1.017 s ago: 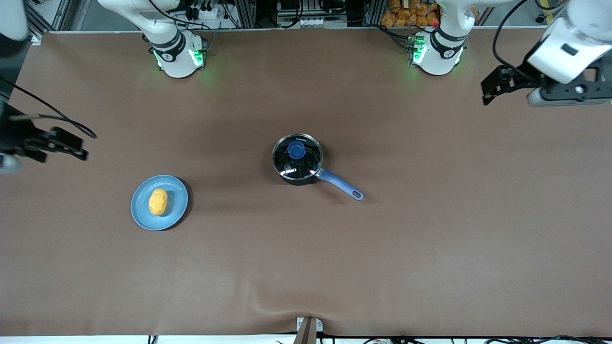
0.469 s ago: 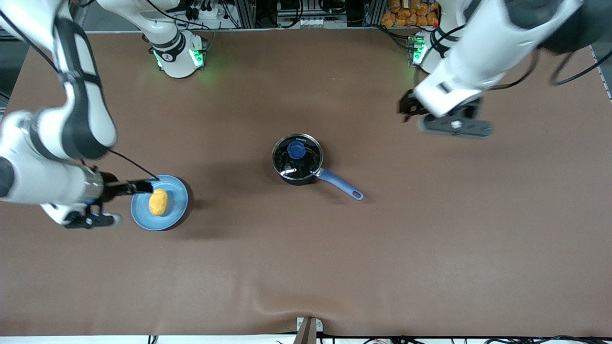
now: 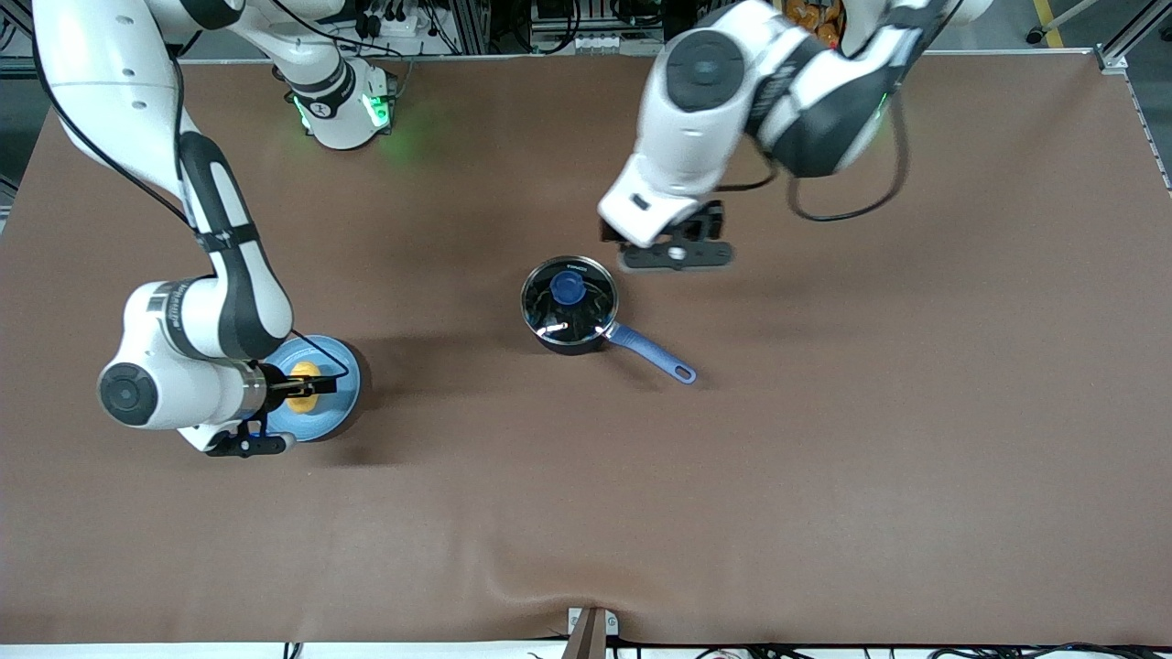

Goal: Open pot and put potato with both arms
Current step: 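Reach the left gripper to the lid knob while the right gripper reaches the potato, then grasp the lid knob with the left gripper while the right gripper grasps the potato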

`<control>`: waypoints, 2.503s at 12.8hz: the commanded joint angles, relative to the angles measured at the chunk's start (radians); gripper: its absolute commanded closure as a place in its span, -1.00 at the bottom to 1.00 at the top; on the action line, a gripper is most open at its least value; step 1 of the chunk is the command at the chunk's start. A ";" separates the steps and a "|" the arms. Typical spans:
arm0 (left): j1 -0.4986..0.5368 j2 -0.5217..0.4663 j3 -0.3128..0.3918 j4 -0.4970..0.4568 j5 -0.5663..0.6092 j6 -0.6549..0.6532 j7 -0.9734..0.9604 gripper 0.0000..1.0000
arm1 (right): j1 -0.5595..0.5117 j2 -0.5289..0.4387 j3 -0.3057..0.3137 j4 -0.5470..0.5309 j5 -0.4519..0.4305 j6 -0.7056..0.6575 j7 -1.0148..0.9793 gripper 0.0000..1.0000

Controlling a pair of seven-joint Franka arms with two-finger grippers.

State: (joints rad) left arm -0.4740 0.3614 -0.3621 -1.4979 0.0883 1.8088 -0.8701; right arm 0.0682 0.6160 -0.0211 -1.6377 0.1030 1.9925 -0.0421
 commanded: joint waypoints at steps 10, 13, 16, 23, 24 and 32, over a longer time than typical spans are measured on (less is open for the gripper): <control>-0.160 0.260 0.018 0.057 0.169 0.293 -0.345 -1.00 | -0.067 0.030 0.004 -0.037 0.014 0.051 -0.048 -1.00; -0.160 0.300 0.017 0.057 0.217 0.308 -0.328 -1.00 | -0.070 0.039 0.004 -0.047 0.020 0.052 -0.047 -1.00; -0.160 0.324 0.017 0.057 0.225 0.330 -0.348 -1.00 | -0.071 0.039 0.004 -0.059 0.023 0.052 -0.047 -0.86; -0.178 0.332 0.015 0.053 0.218 0.330 -0.400 -1.00 | -0.068 0.033 0.004 -0.050 0.023 0.045 -0.045 0.71; -0.181 0.332 0.015 0.053 0.217 0.330 -0.402 -1.00 | -0.065 0.025 0.004 -0.044 0.023 0.040 -0.045 0.72; -0.181 0.343 0.015 0.050 0.218 0.328 -0.532 -1.00 | 0.042 -0.059 0.009 0.028 0.043 -0.014 -0.035 0.70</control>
State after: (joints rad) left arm -0.6475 0.6844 -0.3485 -1.4678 0.2862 2.1398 -1.3505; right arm 0.0749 0.5814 -0.0092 -1.6049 0.1190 1.9892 -0.0763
